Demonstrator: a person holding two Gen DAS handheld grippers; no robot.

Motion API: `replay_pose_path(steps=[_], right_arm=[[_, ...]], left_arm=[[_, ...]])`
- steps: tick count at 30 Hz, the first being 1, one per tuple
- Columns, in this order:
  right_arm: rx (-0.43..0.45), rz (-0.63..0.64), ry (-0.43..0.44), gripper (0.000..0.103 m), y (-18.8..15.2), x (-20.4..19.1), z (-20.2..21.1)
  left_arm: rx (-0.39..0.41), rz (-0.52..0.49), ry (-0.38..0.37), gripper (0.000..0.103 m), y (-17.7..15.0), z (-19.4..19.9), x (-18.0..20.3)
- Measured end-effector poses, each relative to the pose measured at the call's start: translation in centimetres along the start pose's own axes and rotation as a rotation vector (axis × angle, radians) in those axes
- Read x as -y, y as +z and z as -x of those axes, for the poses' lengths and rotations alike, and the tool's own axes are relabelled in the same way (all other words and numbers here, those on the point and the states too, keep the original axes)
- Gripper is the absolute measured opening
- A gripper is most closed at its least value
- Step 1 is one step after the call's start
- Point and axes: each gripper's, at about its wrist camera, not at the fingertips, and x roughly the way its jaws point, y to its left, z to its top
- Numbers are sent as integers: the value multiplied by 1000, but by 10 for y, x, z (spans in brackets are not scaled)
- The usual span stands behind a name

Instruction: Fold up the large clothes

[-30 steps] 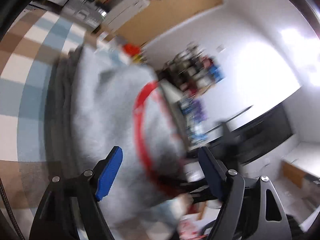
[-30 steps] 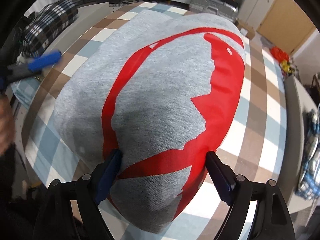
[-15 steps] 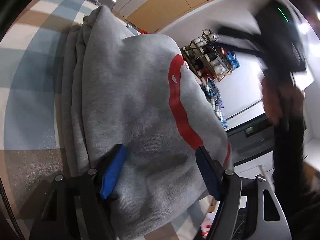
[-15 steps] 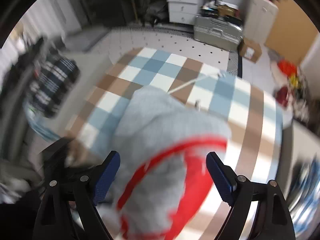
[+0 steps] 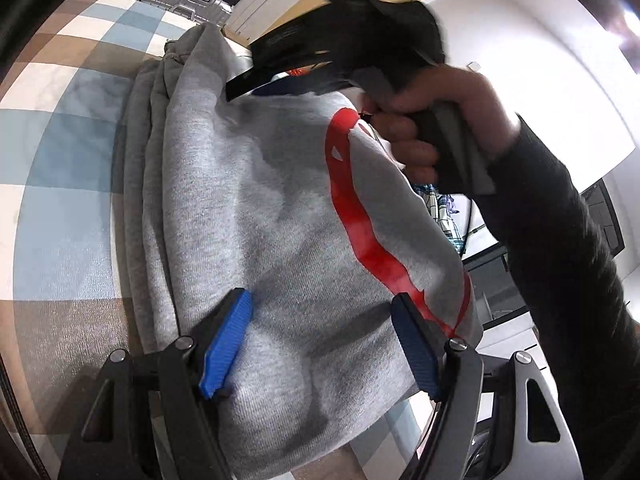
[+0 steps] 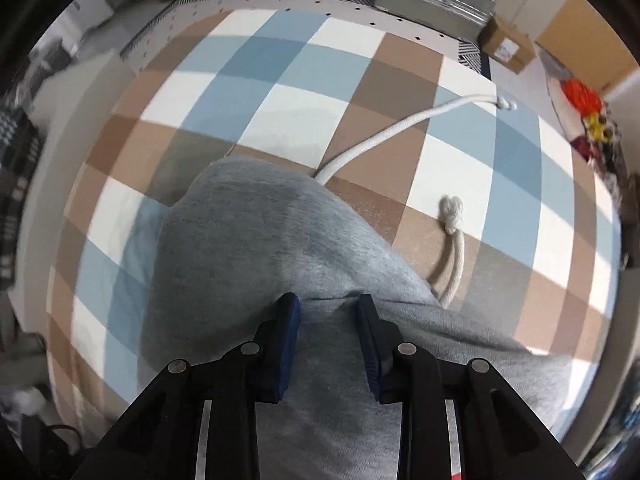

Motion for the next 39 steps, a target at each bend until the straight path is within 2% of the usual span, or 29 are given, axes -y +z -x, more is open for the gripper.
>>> replay_pose_path(steps=[2,3,5,6,8,10,12,14,16,19,21,26,29,34,36,38,39], right_arm=[[42,-40,103,46,-11,11,20],[99,-65,175,52,-26,19,41],[163,-78,223,84,-51,27,69],[190,-82,237,89,-72,33,87],[212,-75,303,91,-104,34,108],[208,-53,428,91,-139,33,121],[179,-69,588,91,-168,31,118],[139,-114,615,92,-188,27,106],[180,-150,633,92,-205,34,90],[237,-202,733,92,-213,51,77],[245,-179,726,92,-213,48,75],[296,-94,590,92,-215,37,71],[382,-105,601,97,-223,39,74],[525,-114,560,97,-251,38,99],[591,-115,610,97,-268,37,114],[641,-120,667,103,-286,38,126],[655,-138,671,103,-293,39,129]], left_arm=[[3,-2,3,68,1,0,1],[4,2,5,68,3,-3,-3],[7,29,2,68,6,-3,-5],[9,45,-3,68,6,-2,-6],[12,77,-12,68,8,0,-9],[9,92,-7,68,11,1,-8],[7,105,3,68,12,2,-7],[3,103,16,68,13,3,-6],[1,100,26,68,14,4,-4],[-7,106,38,68,14,1,-3],[-13,112,49,68,11,-5,-4],[-38,110,116,68,16,-8,0],[-36,108,175,68,18,-4,8],[-11,65,258,69,12,8,24],[-10,56,252,69,7,12,30],[-10,42,248,71,1,12,31],[-12,39,253,72,0,10,29]])
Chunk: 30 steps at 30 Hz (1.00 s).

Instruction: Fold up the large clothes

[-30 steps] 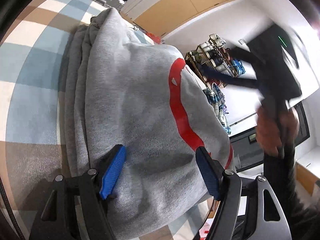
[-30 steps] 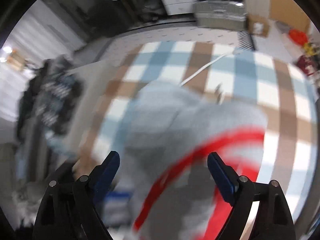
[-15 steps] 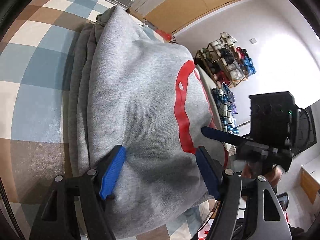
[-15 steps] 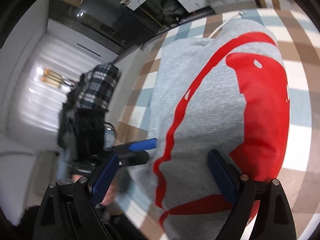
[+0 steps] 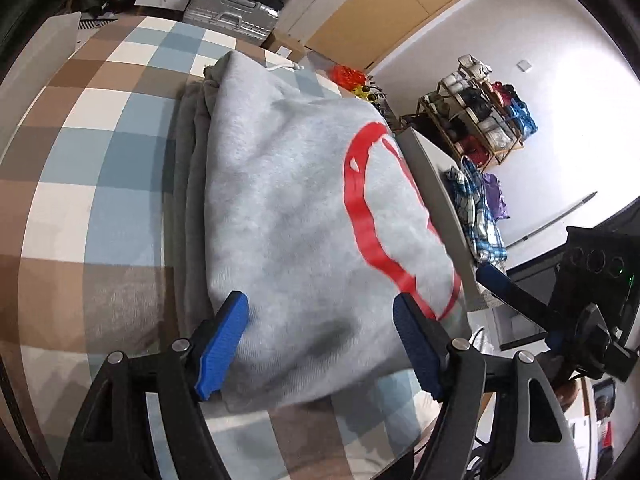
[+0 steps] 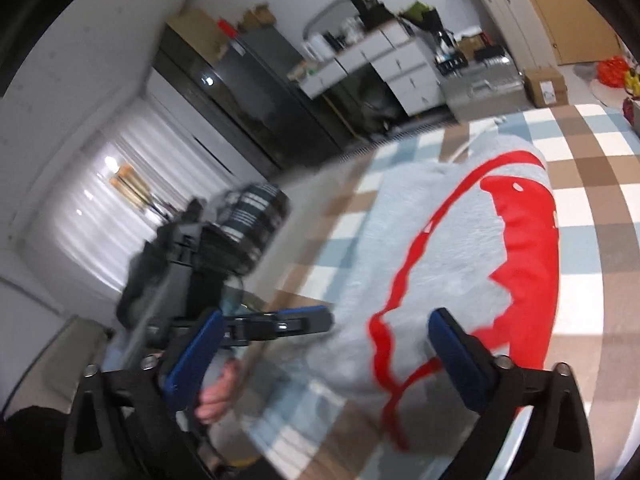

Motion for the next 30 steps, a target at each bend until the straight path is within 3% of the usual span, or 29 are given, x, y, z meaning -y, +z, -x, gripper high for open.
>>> replay_pose_path(steps=[4,7,9,17,24,30], right_arm=[[-85,-161,9,103,-19,30,-15],[-83,-196,48,103,-24,45,-23],[-80,-228,57,103,-27,50,-26],[-120,-161,-34,103,-35,40,-37],[-120,-184,15,103,-39,49,-36],[-131,-183,-33,103,-34,42,-42]], left_arm=[[-40,20,21,72,-4,-18,-11],[-80,43,79,72,-6,-33,-25],[-55,19,89,73,-7,-34,-25],[-36,-100,178,75,-9,-42,-11],[-37,-112,180,76,-15,-39,-12],[-38,-108,140,79,-14,-37,-11]])
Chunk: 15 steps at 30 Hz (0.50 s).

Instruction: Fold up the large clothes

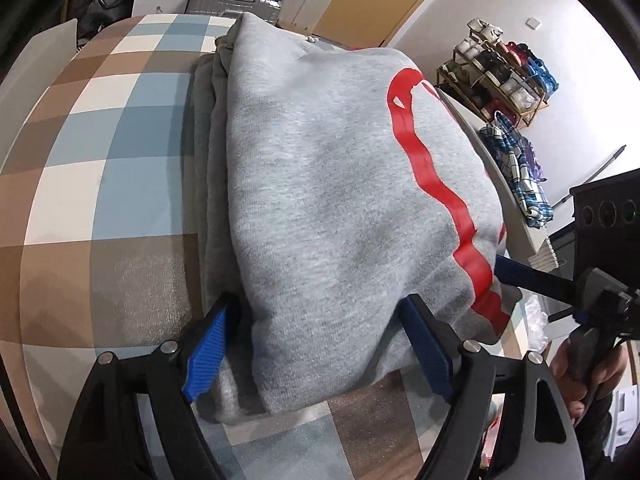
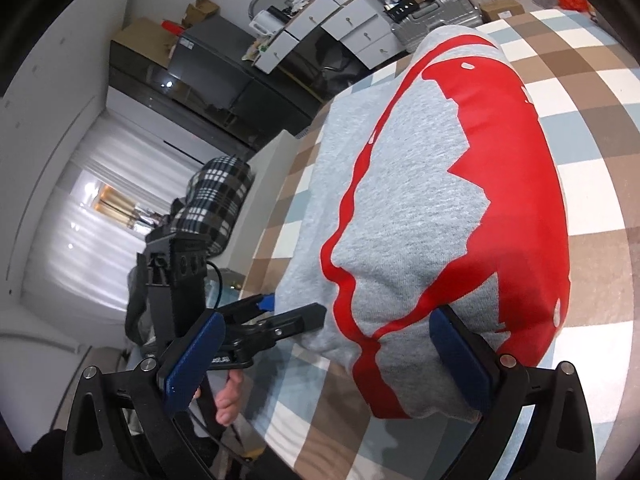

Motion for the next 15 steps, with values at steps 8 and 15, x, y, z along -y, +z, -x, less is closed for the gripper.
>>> replay_pose_path(steps=[8,15], right_arm=[[50,167,-161,103,-13,-36,14],[277,158,-108,103,-37,-49,82]], left_arm=[[87,-40,102,79,-2,32,16],[255,-211,428,85,-19,67,62]])
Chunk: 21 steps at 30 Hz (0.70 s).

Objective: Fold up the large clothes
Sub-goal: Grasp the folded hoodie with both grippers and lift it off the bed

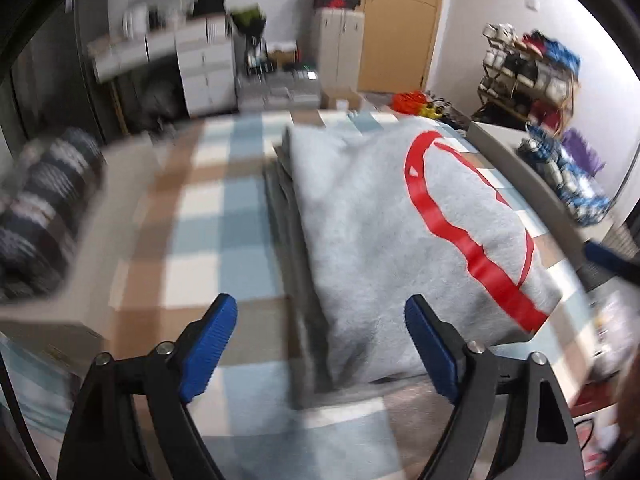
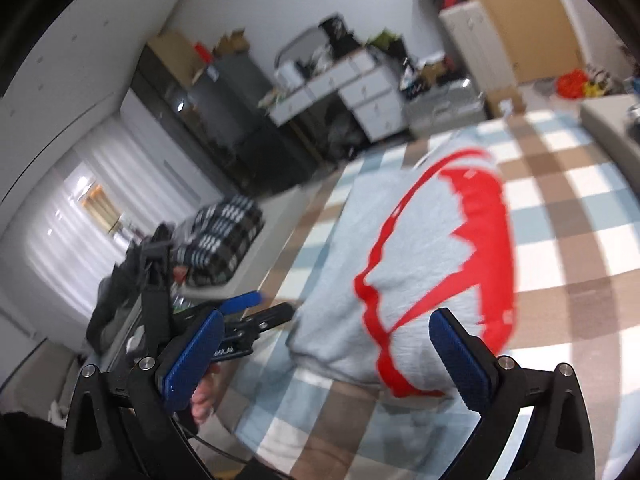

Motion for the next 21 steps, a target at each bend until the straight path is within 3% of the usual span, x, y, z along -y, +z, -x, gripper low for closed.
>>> replay_pose_path(steps=[3,6,10,12,16,21], right_arm=[[36,-30,-17,103,-6,10,16],[49,-91,-26,103,-12,24,21],[55,-150,-42,103,-12,46,20],[53,-168,-52,103,-9,54,16],[38,-204,-67,103,2,77,8],[-20,-214,-103,103,27,104,-16]], left_arm=[[28,-28,18,85,-1,12,8],[46,14,-4,85,3,15,4],[96,35,36,85,15,7,-6],[96,27,-1,85,21,2,-7],[-37,102,-150,85,41,-35,-21],[-182,181,-234,85,58,-86,-46]])
